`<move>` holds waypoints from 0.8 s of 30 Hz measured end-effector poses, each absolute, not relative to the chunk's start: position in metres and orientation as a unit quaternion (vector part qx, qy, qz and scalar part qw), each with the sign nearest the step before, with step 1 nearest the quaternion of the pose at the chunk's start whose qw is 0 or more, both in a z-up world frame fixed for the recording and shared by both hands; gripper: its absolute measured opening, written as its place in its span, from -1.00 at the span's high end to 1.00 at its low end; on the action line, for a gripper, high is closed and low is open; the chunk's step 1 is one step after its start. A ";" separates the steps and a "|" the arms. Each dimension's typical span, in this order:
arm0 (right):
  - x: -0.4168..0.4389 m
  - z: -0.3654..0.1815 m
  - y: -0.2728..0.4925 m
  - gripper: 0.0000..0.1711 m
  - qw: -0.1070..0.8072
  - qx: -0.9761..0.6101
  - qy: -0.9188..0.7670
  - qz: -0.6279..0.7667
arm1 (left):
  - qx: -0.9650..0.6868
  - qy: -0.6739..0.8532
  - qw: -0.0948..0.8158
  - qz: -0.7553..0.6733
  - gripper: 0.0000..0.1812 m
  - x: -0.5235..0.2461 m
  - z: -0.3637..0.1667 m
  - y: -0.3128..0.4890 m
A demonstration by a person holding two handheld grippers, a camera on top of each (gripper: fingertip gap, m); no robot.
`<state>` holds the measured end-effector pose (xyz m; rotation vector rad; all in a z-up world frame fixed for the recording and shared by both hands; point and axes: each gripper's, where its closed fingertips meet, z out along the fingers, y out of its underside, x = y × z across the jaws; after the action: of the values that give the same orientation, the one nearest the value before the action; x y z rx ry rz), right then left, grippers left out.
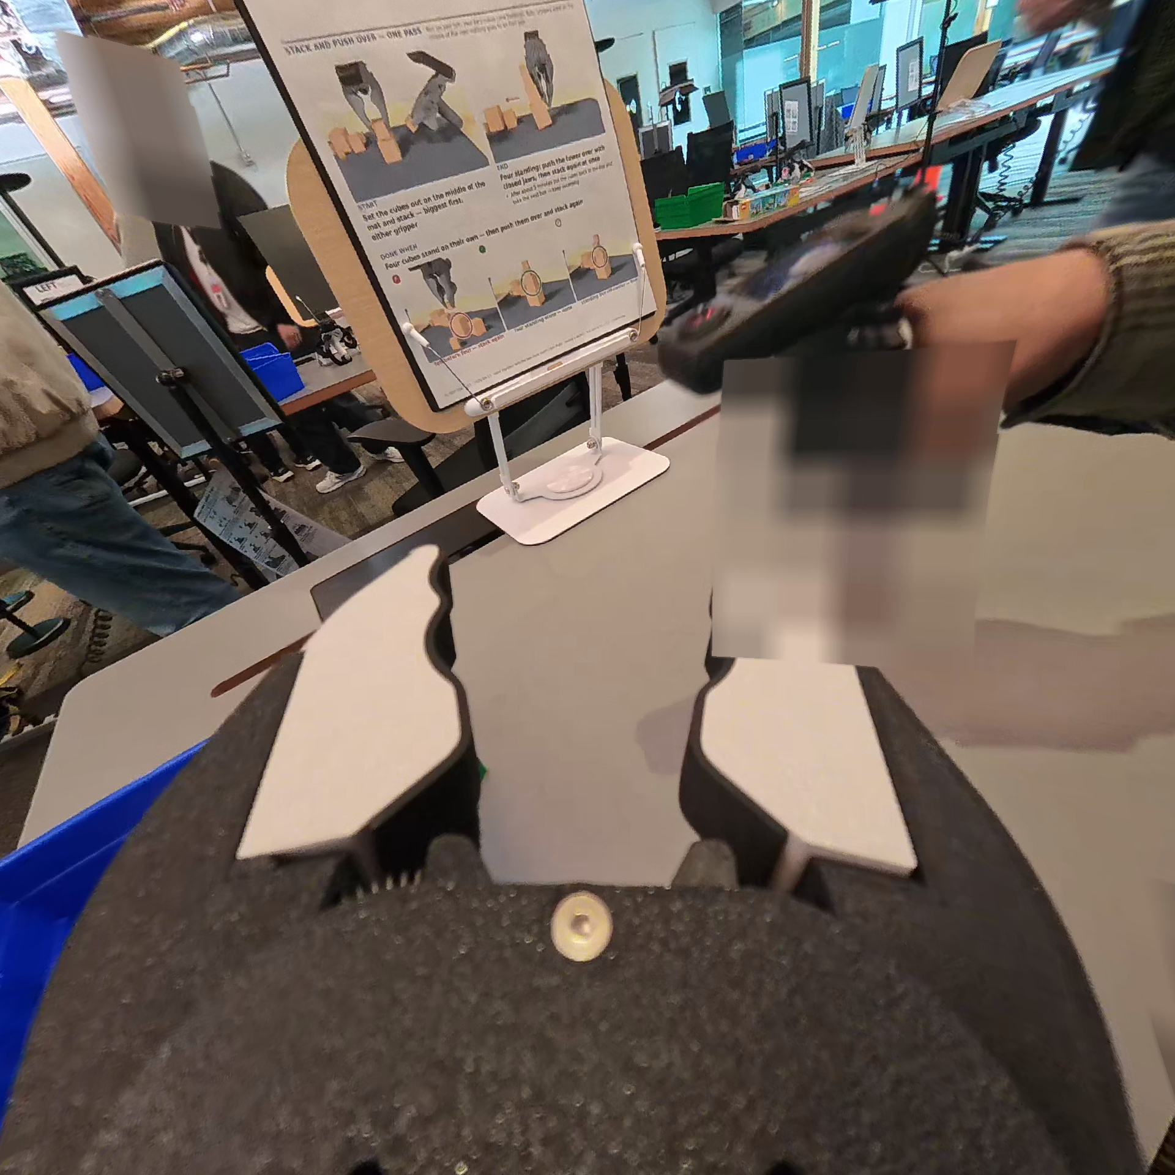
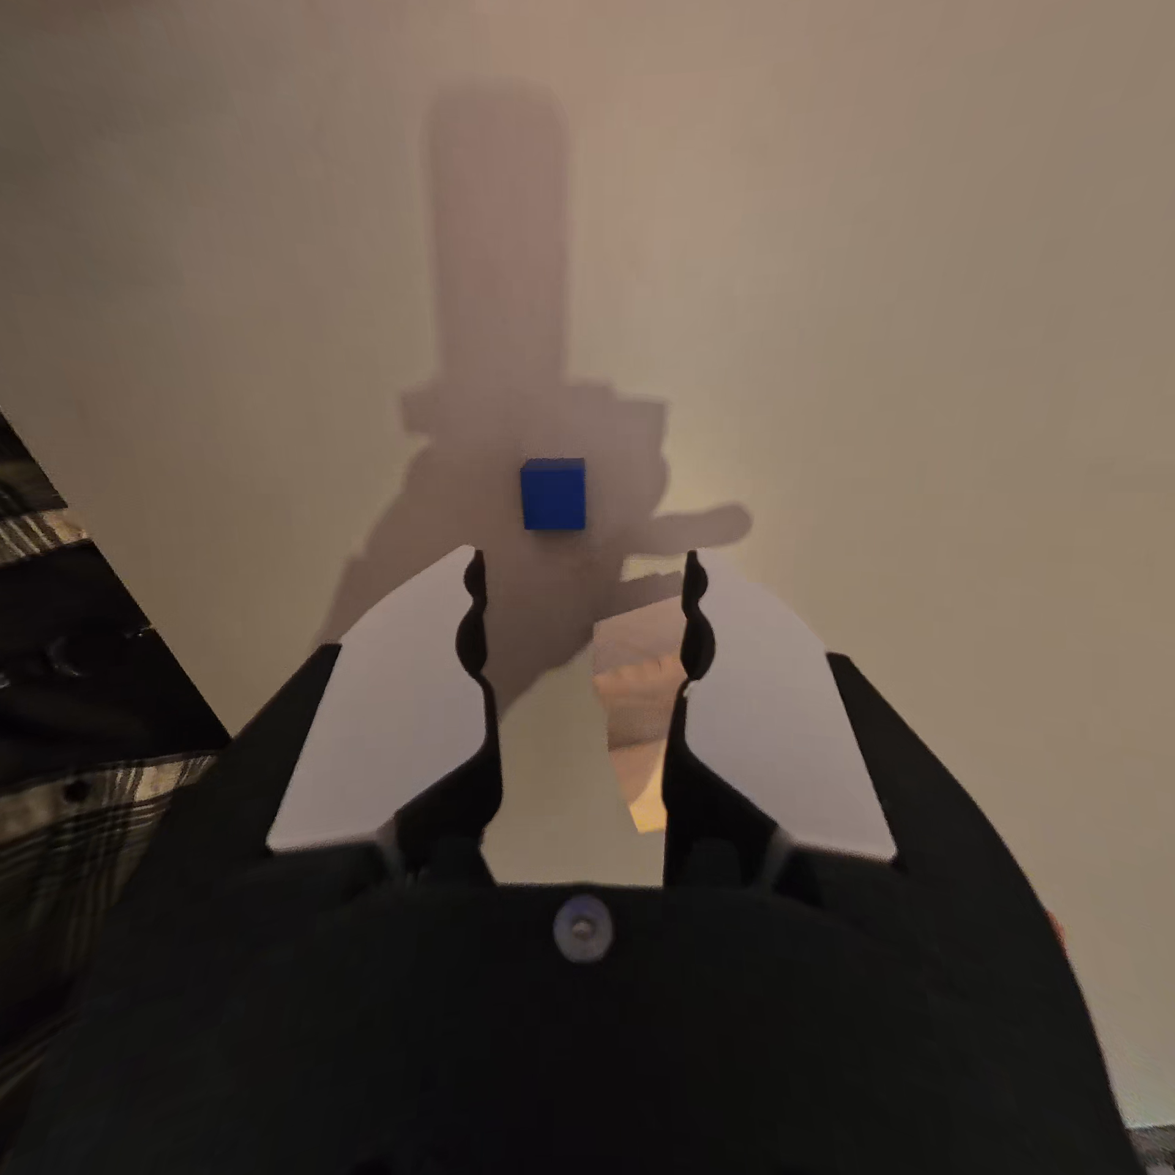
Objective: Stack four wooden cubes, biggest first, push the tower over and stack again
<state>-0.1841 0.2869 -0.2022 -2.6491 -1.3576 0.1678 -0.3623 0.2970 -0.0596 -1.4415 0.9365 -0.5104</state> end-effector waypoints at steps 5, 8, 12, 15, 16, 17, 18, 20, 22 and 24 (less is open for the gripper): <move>-0.187 -0.239 0.285 0.29 0.007 -0.886 -0.462 0.018 | -0.626 0.404 0.630 -0.218 0.14 -0.370 -0.056 0.297; -0.187 -0.252 0.286 0.31 -0.019 -0.888 -0.460 0.009 | -0.623 0.399 0.635 -0.220 0.14 -0.375 -0.052 0.296; -0.188 -0.263 0.282 0.32 -0.046 -0.888 -0.458 0.011 | -0.621 0.396 0.639 -0.221 0.15 -0.378 -0.049 0.296; -0.190 -0.268 0.280 0.36 -0.061 -0.888 -0.456 0.010 | -0.621 0.395 0.639 -0.223 0.15 -0.379 -0.049 0.296; -0.189 -0.270 0.280 0.39 -0.065 -0.889 -0.454 0.007 | -0.621 0.396 0.639 -0.223 0.15 -0.379 -0.049 0.296; -0.190 -0.271 0.279 0.44 -0.070 -0.889 -0.452 0.010 | -0.621 0.396 0.638 -0.223 0.15 -0.378 -0.049 0.296; -0.192 -0.272 0.277 0.53 -0.076 -0.889 -0.451 0.019 | -0.622 0.397 0.638 -0.222 0.15 -0.378 -0.050 0.296; -0.195 -0.275 0.276 0.68 -0.082 -0.889 -0.449 0.033 | -0.622 0.397 0.638 -0.221 0.14 -0.378 -0.050 0.297; -0.195 -0.275 0.277 0.69 -0.079 -0.889 -0.451 0.032 | -0.622 0.397 0.637 -0.223 0.15 -0.378 -0.050 0.297; -0.196 -0.274 0.278 0.69 -0.077 -0.886 -0.455 0.034 | -0.624 0.397 0.636 -0.222 0.15 -0.377 -0.051 0.298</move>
<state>-0.1956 0.2779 -0.2737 -2.9298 -1.5043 0.1114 -0.3774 0.2978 -0.0514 -1.4246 0.9067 -0.5069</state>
